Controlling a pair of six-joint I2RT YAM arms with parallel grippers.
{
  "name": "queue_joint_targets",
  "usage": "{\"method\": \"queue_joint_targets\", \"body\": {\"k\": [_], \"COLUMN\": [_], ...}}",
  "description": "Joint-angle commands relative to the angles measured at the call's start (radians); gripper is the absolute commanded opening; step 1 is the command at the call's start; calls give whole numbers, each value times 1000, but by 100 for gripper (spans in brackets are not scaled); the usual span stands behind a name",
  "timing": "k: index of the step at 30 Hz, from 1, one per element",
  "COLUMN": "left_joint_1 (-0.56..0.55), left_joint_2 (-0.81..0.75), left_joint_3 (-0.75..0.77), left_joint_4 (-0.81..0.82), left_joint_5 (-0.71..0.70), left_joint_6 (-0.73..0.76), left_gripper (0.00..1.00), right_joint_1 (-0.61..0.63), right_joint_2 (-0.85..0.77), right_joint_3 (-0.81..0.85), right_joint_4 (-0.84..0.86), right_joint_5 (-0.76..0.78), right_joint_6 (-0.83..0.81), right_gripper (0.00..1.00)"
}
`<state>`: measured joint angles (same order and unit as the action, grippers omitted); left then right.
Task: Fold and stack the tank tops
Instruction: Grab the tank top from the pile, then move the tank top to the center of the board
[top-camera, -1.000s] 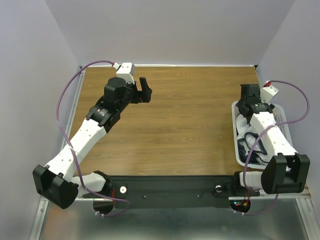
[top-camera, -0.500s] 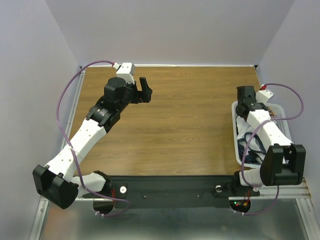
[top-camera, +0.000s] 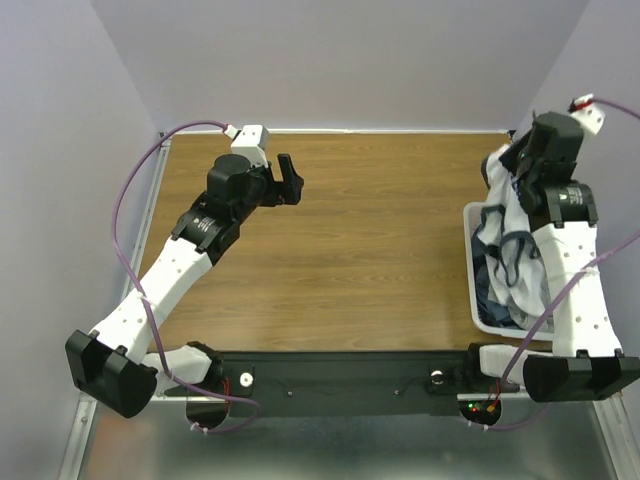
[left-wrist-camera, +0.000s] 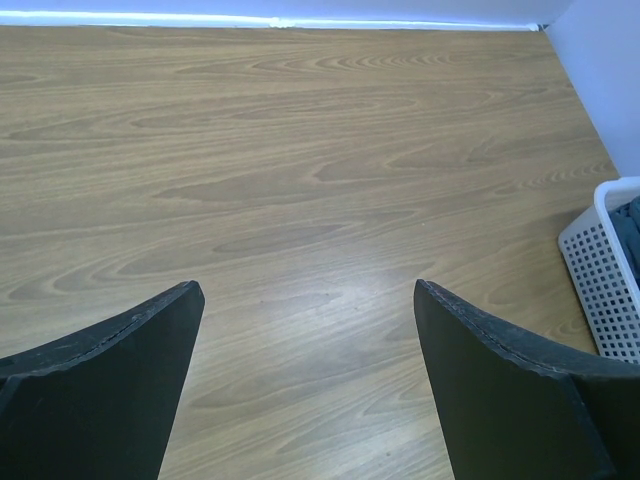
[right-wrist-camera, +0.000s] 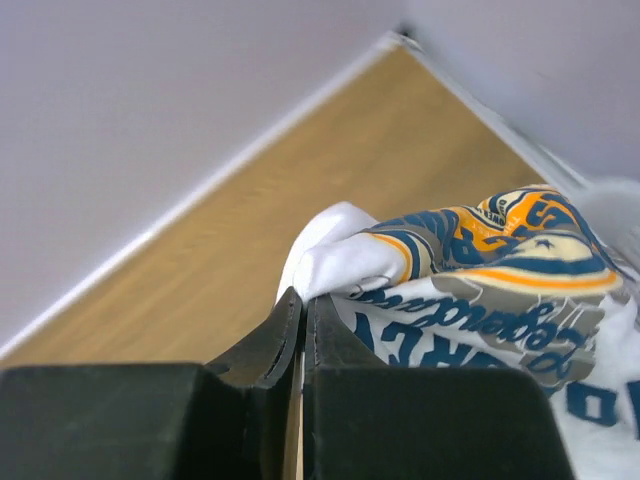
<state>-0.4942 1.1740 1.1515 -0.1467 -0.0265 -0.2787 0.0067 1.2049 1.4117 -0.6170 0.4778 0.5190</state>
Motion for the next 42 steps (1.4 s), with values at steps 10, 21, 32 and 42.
{"method": "queue_joint_targets", "body": {"k": [10,21,32,42], "left_joint_1": [68,123,157,255], "left_joint_2": [-66,-44,99,168], "left_joint_3": [-10,1,-64,-283], "left_joint_4": [44,-17,-33,104], "left_joint_5": [-33,-222,-133,-23], "left_joint_6": [-8,-60,-241,-433], "left_gripper": [98,98,92,82], "right_joint_1": [373,743,520,406], "right_joint_2": [286,440,309,743], "right_joint_3": [640,388,-8,226], "right_joint_4": [95,129,206,353], "right_joint_5": [-344,-197,-85,-424], "right_joint_6": [-73,-77,45,-2], "right_gripper": [0,29,81,57]}}
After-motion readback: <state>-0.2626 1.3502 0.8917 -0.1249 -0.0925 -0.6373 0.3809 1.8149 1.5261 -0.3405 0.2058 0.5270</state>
